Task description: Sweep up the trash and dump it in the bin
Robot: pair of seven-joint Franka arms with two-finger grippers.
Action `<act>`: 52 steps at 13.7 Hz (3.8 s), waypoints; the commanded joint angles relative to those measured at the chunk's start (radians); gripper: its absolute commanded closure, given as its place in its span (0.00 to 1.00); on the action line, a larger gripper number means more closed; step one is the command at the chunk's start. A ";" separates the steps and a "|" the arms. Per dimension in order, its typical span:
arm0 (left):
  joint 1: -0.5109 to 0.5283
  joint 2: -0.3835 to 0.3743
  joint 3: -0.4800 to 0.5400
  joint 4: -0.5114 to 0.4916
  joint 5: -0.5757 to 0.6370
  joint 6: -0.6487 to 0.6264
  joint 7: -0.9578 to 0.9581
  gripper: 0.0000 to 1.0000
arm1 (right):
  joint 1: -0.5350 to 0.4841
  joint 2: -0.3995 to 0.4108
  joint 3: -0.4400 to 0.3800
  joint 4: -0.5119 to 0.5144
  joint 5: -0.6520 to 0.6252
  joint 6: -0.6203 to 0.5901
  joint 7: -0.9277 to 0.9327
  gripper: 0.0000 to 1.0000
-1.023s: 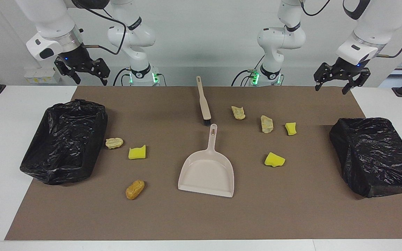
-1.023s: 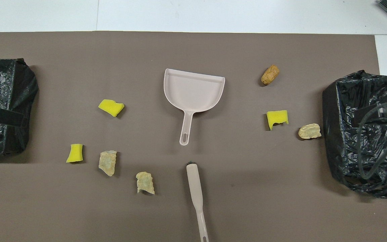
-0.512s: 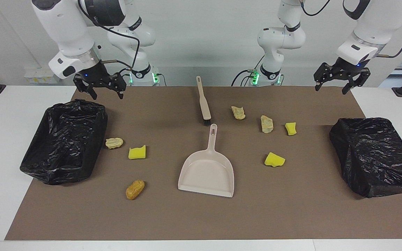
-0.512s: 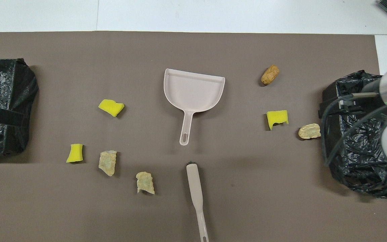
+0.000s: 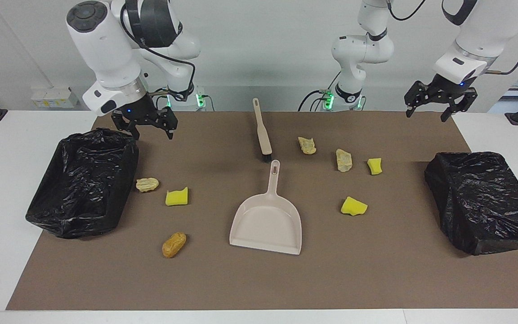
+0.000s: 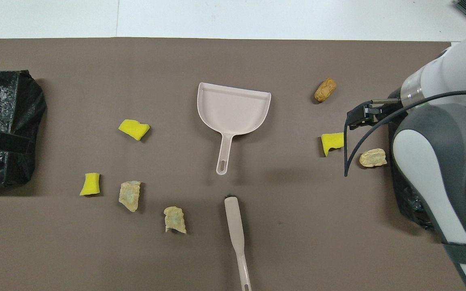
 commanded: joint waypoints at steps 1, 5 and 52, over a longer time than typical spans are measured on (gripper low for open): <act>0.004 -0.060 -0.013 -0.001 -0.007 -0.017 0.013 0.00 | -0.004 0.025 0.003 0.038 -0.018 -0.009 0.003 0.00; 0.015 -0.064 -0.006 0.002 -0.007 -0.040 0.011 0.00 | -0.016 0.018 0.003 0.022 -0.012 -0.015 -0.012 0.00; -0.714 -0.017 -0.157 -0.700 -0.027 0.313 -0.908 1.00 | 0.379 0.300 0.003 0.027 0.182 0.341 0.522 0.00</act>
